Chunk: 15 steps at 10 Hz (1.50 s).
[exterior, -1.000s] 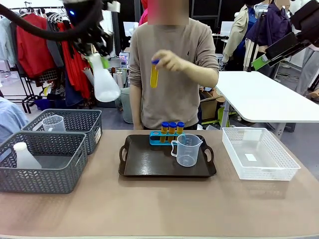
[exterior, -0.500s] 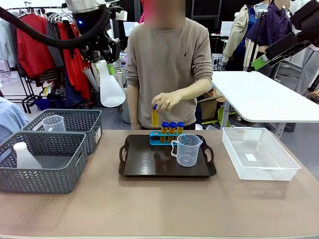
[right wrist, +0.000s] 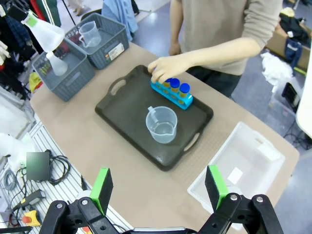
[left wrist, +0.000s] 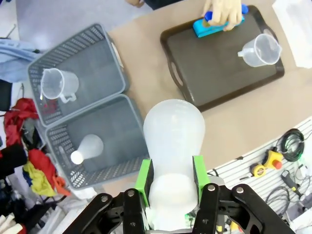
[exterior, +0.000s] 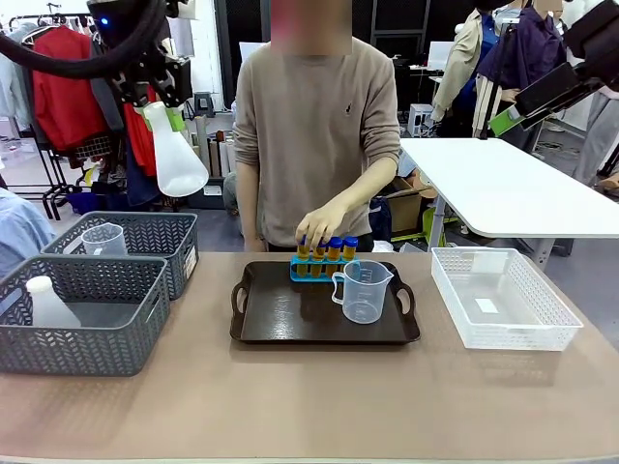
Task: Prepare the laboratory tools.
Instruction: Pick up one Small flask and place it on the Handle tray.
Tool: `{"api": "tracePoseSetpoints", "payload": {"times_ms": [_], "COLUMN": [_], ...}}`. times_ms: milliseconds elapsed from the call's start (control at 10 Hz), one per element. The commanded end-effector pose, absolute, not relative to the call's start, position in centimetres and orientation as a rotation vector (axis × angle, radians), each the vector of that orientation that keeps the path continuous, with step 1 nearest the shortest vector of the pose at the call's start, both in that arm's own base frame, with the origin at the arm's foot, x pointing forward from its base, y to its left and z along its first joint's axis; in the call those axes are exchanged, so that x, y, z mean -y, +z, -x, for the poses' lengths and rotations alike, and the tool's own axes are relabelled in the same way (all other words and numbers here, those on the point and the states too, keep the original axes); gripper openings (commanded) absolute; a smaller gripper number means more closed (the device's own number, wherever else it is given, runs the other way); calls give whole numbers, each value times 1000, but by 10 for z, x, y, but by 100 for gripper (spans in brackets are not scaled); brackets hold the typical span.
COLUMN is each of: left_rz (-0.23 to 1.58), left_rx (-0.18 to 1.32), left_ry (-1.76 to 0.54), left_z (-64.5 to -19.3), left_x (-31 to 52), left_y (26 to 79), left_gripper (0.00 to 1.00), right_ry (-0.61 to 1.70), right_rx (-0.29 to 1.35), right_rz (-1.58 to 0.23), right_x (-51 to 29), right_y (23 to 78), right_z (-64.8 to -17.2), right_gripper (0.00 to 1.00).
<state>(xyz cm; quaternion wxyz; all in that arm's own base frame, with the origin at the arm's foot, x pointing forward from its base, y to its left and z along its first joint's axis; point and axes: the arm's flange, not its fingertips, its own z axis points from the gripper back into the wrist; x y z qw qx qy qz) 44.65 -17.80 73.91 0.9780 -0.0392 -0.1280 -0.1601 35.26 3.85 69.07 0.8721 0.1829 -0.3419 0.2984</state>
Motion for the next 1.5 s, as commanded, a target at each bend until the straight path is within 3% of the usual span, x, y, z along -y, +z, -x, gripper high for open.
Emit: {"api": "tracePoseSetpoints", "payload": {"times_ms": [0, 400, 500, 1400], "left_rz": [73, 78, 73, 111], "left_rx": [263, 251, 211, -15], "left_ry": [-326, -327, -473, -856], "left_z": [-449, -449, -455, -523], "left_x": [180, 181, 196, 314], "left_y": [738, 737, 730, 591], "left_gripper": [0, 0, 0, 0], "right_ry": [631, 631, 631, 631], "right_rx": [720, 720, 720, 720], "right_rz": [-399, -399, -399, -399], "right_x": [-39, -39, -39, -39], "right_y": [691, 691, 691, 691], "right_z": [-353, -353, -353, -353], "right_gripper": [100, 100, 100, 100]}}
